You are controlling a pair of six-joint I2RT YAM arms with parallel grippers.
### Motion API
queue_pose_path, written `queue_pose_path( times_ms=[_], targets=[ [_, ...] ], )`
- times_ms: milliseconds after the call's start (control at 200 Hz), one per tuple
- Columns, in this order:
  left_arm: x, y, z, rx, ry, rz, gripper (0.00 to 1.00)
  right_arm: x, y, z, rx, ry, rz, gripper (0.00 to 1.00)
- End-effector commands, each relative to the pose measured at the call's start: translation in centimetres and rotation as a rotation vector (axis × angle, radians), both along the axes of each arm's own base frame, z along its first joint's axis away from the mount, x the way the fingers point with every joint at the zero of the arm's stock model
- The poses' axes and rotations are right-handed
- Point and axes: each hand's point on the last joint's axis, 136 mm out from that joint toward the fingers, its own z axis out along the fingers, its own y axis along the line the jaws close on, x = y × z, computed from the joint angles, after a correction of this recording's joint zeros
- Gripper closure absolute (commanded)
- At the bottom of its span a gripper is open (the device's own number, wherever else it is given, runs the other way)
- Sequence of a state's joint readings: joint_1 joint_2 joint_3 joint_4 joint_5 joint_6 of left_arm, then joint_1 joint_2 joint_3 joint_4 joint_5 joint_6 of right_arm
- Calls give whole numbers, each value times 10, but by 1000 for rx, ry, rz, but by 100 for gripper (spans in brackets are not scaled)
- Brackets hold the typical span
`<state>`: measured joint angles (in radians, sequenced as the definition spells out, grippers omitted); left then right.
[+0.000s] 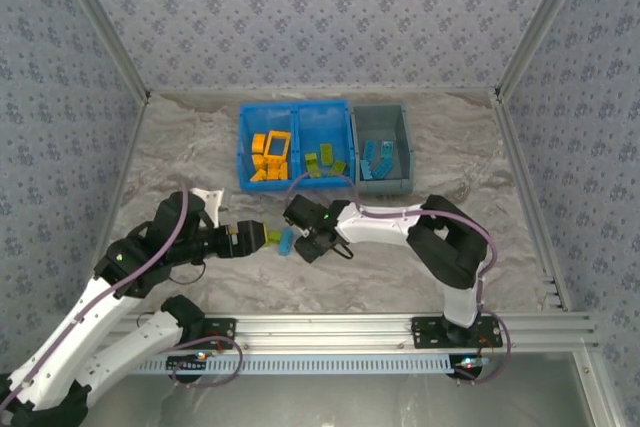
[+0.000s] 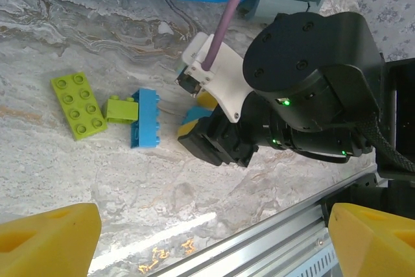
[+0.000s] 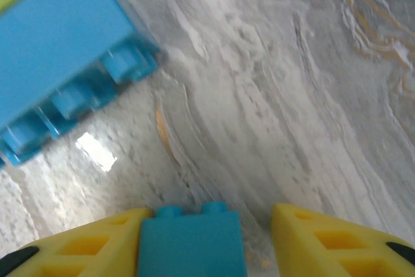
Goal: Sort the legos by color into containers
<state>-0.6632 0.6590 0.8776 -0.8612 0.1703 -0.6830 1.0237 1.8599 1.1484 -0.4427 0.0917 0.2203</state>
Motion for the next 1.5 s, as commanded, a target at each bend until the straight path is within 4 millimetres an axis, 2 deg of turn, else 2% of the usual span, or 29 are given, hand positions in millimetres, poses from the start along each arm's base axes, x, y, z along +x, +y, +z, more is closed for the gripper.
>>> queue_pose_path(
  times_ms=[0, 90, 175, 285, 385, 470, 580, 645, 750, 760, 789, 969, 1089, 1279, 1494],
  targets=[
    [2, -6, 2, -29, 2, -9, 9, -13, -18, -6, -37, 34, -54, 54],
    [4, -9, 0, -37, 7, -10, 9, -13, -22, -1, -27, 15, -75, 65],
    [4, -15, 1, -62, 8, -22, 9, -10, -27, 13, -4, -19, -103, 69],
    [7, -26, 7, -112, 11, -45, 9, -1, -44, 51, 43, -98, -179, 72],
    [15, -41, 18, -167, -1, -66, 9, 13, -75, 89, 99, -158, -293, 73],
    [23, -56, 27, -194, -20, -87, 10, 34, -110, 117, 163, -190, -421, 72],
    [36, -80, 35, -183, -54, -122, 10, 71, -150, 136, 208, -212, -572, 72],
    [43, -97, 39, -166, -79, -140, 10, 98, -169, 140, 214, -222, -658, 71],
    [52, -123, 45, -127, -139, -153, 11, 144, -181, 136, 225, -213, -753, 72],
    [53, -124, 46, -122, -147, -151, 11, 151, -180, 143, 241, -226, -758, 72],
    [56, -129, 46, -101, -168, -135, 11, 166, -180, 146, 252, -232, -773, 72],
    [70, -155, 51, -54, -282, -71, 11, 240, -183, 125, 222, -230, -858, 72],
    [71, -179, 62, -30, -360, -92, 10, 277, -182, 112, 244, -206, -892, 72],
    [67, -216, 69, 61, -444, -142, 9, 311, -185, 93, 263, -177, -932, 70],
    [63, -249, 69, 181, -505, -196, 8, 327, -186, 70, 263, -127, -951, 68]
  ],
)
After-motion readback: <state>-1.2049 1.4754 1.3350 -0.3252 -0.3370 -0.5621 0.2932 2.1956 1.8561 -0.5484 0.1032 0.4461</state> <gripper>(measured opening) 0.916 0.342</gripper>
